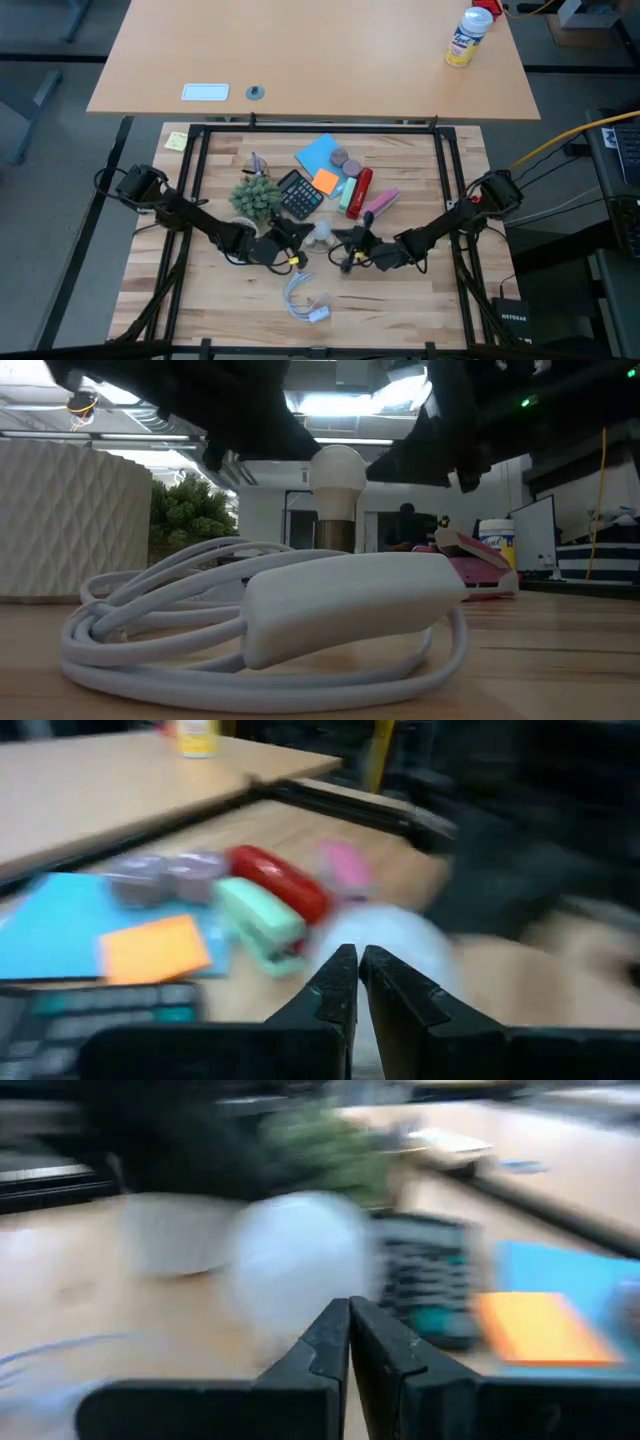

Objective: Screw lightbulb
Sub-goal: Remove the lightbulb from the lamp

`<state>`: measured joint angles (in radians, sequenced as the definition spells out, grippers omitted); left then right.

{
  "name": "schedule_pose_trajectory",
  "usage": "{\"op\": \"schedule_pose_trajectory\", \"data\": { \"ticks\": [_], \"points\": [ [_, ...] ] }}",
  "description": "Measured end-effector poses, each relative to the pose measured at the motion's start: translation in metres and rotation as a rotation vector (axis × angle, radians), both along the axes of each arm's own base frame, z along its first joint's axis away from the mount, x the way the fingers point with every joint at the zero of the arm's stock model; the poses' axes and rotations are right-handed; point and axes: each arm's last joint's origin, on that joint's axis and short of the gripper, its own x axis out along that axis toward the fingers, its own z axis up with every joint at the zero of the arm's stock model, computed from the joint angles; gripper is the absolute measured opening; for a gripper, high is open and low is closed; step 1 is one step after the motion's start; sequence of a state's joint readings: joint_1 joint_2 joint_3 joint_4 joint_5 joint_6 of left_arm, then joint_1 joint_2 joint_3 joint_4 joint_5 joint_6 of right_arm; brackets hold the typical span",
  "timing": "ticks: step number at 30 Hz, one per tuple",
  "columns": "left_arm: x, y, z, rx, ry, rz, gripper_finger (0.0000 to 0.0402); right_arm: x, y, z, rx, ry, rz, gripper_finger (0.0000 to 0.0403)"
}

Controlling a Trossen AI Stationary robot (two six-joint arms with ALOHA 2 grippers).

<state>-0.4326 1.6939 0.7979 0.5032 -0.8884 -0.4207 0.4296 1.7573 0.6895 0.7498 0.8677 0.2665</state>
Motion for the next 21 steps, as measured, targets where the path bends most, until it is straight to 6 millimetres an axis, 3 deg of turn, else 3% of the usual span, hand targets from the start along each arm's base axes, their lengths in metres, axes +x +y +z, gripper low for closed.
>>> {"op": "schedule_pose_trajectory", "data": {
  "ticks": [3, 14, 21],
  "points": [
    [-0.001, -0.008, -0.002, -0.031, 0.014, -0.089, 0.0021, 0.003, -0.008, 0.003, -0.012, -0.023, -0.075, 0.0021],
    [-0.005, -0.016, -0.001, -0.014, 0.005, -0.086, 0.0021, 0.006, -0.021, 0.004, -0.075, 0.010, -0.113, 0.0020],
    [-0.004, -0.014, 0.007, 0.029, -0.070, 0.010, 0.0021, -0.010, -0.002, 0.040, -0.202, -0.010, -0.069, 0.0020]
  ]
}}
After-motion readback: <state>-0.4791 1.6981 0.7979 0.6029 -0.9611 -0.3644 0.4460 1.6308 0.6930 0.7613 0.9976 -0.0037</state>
